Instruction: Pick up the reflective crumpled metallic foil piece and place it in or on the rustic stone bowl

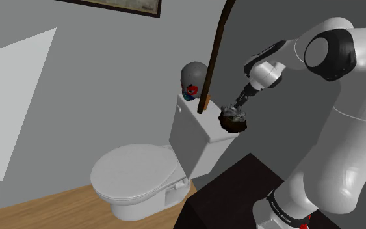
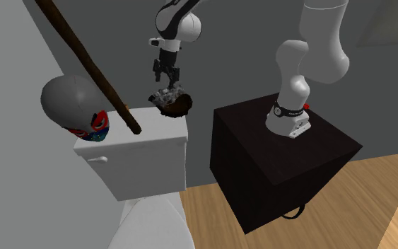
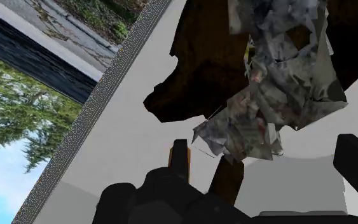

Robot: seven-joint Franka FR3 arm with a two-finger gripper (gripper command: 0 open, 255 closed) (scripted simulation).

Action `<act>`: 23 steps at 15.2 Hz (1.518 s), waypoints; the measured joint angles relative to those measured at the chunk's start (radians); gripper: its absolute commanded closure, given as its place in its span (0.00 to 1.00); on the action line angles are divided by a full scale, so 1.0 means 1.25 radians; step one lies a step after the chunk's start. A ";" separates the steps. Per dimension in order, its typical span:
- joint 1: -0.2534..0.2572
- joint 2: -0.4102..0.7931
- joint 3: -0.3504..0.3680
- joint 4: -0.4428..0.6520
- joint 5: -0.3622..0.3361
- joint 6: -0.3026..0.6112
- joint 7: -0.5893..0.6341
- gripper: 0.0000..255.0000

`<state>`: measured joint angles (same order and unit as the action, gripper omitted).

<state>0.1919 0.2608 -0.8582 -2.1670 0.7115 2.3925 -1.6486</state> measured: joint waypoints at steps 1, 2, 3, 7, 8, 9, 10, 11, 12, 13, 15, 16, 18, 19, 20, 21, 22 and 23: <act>0.014 -0.017 -0.005 0.002 0.039 -0.041 0.034 0.00; 0.031 -0.052 -0.016 -0.003 0.062 -0.109 0.055 0.00; 0.032 -0.053 -0.015 -0.003 0.065 -0.122 0.055 0.00; 0.111 -0.122 -0.056 -0.113 -0.060 0.062 0.186 0.00; 0.142 -0.149 -0.073 -0.160 -0.136 0.141 0.266 0.00; 0.171 -0.195 -0.097 -0.217 -0.245 0.218 0.379 0.00; 0.174 -0.209 -0.103 -0.243 -0.370 0.266 0.498 0.00; 0.176 -0.203 -0.101 -0.258 -0.416 0.298 0.544 0.00; 0.177 -0.184 -0.098 -0.264 -0.399 0.319 0.538 0.00; 0.176 -0.169 -0.091 -0.265 -0.370 0.330 0.523 0.00; 0.158 -0.127 -0.060 -0.260 -0.279 0.348 0.459 0.00; 0.141 -0.105 -0.038 -0.252 -0.231 0.351 0.424 0.00; 0.110 -0.074 0.001 -0.240 -0.161 0.357 0.373 0.00; 0.103 -0.068 0.010 -0.239 -0.147 0.359 0.363 0.00; 0.099 -0.065 0.015 -0.238 -0.138 0.360 0.356 0.00; 0.098 -0.064 0.017 -0.238 -0.135 0.360 0.354 0.00; 0.097 -0.063 0.018 -0.237 -0.134 0.361 0.353 0.00; 0.097 -0.063 0.019 -0.237 -0.133 0.361 0.353 0.00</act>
<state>0.3126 0.1826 -0.8350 -2.4636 0.5454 2.8433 -1.2077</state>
